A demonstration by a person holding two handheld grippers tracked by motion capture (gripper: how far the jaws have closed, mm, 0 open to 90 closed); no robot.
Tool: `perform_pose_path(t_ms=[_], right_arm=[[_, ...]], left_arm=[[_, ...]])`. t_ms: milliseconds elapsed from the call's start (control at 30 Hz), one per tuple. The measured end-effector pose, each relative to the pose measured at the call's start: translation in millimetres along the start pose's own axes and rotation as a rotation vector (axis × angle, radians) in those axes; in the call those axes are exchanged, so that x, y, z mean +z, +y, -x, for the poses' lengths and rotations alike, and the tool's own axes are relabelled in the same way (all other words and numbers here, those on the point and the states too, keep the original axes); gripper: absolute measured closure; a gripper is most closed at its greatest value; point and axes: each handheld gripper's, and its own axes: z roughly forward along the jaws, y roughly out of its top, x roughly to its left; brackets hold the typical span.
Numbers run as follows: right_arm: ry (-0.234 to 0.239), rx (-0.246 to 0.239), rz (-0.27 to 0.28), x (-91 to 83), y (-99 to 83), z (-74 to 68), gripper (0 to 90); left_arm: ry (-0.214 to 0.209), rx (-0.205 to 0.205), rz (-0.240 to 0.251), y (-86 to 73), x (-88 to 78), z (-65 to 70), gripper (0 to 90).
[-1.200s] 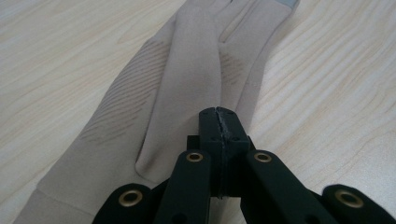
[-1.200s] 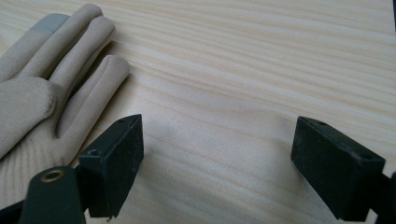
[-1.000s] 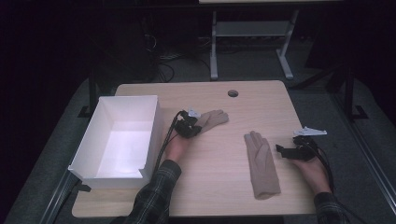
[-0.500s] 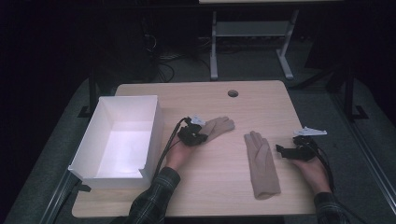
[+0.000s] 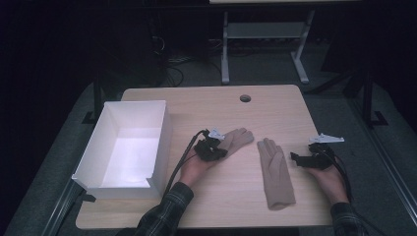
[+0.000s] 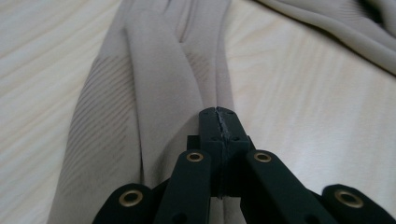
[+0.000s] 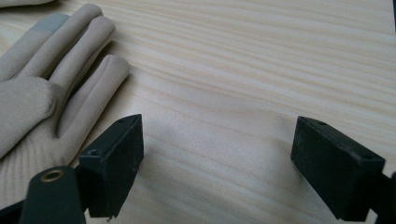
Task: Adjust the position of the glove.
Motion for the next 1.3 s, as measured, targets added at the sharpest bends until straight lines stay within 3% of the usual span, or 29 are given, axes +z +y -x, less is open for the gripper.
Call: perform_pose_path(t_ms=[233, 400, 533, 633, 667, 833, 967, 1067, 1233, 1300], right_arm=[[0.000, 0.000, 0.000, 0.0, 0.0, 0.0, 16.7], [0.000, 0.001, 0.000, 0.0, 0.1, -0.1, 16.7], [0.000, 0.000, 0.000, 0.0, 0.1, 0.0, 16.7], [0.000, -0.001, 0.000, 0.0, 0.0, 0.1, 16.7], [0.000, 0.000, 0.000, 0.0, 0.0, 0.0, 16.7], [0.000, 0.001, -0.001, -0.1, 0.1, -0.1, 16.7], [0.000, 0.000, 0.000, 0.0, 0.0, 0.0, 16.8], [0.000, 0.000, 0.000, 0.0, 0.0, 0.1, 16.7], [0.002, -0.001, 0.000, 0.0, 0.0, -0.1, 16.8], [0.003, -0.001, -0.001, -0.1, 0.0, -0.2, 16.7]], left_arm=[[-0.030, 0.018, 0.006, 2.8, 5.4, 12.9, 89.6], [-0.040, 0.013, 0.003, 3.6, 1.7, 11.2, 89.4], [-0.024, 0.008, -0.004, 3.4, -9.4, 7.3, 89.4], [0.012, 0.008, -0.009, -0.3, -22.4, 3.7, 89.4], [0.046, -0.020, 0.000, -6.0, -30.3, 0.5, 89.4], [0.094, -0.057, -0.014, -20.1, -43.0, -10.8, 89.4], [0.101, -0.062, -0.030, -24.0, -42.6, -14.6, 89.2], [0.094, -0.049, -0.043, -26.0, -36.7, -11.8, 89.4], [0.076, -0.059, -0.051, -28.0, -38.1, -8.7, 89.4], [0.068, -0.043, -0.072, -31.0, -39.8, -3.7, 89.4]])
